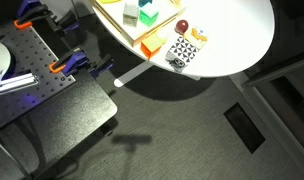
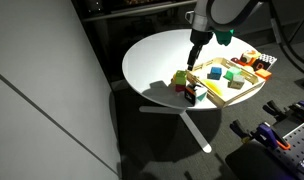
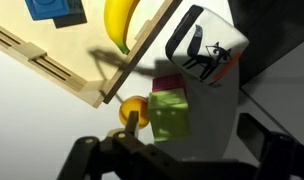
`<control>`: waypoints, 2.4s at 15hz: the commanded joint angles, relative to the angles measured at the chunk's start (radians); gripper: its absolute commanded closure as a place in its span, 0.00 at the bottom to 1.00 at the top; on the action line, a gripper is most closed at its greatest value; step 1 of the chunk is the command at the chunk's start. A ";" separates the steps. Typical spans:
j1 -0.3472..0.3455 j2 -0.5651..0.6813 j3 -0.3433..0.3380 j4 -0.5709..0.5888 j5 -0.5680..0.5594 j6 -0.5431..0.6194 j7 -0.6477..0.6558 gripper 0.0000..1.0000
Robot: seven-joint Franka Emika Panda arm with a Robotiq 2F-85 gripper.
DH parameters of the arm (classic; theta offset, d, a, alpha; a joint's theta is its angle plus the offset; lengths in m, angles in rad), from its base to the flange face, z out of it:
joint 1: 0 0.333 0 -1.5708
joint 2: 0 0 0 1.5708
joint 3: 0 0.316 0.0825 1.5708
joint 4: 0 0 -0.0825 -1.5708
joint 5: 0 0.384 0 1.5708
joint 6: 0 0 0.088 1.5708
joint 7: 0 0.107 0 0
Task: Place the yellow cube on the tray
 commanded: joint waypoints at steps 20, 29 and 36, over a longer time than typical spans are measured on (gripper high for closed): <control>0.000 0.286 0.014 0.212 -0.110 0.089 -0.076 0.26; 0.020 0.250 -0.016 0.218 -0.137 0.015 -0.025 0.70; 0.001 0.140 -0.040 0.190 -0.146 -0.126 -0.016 0.71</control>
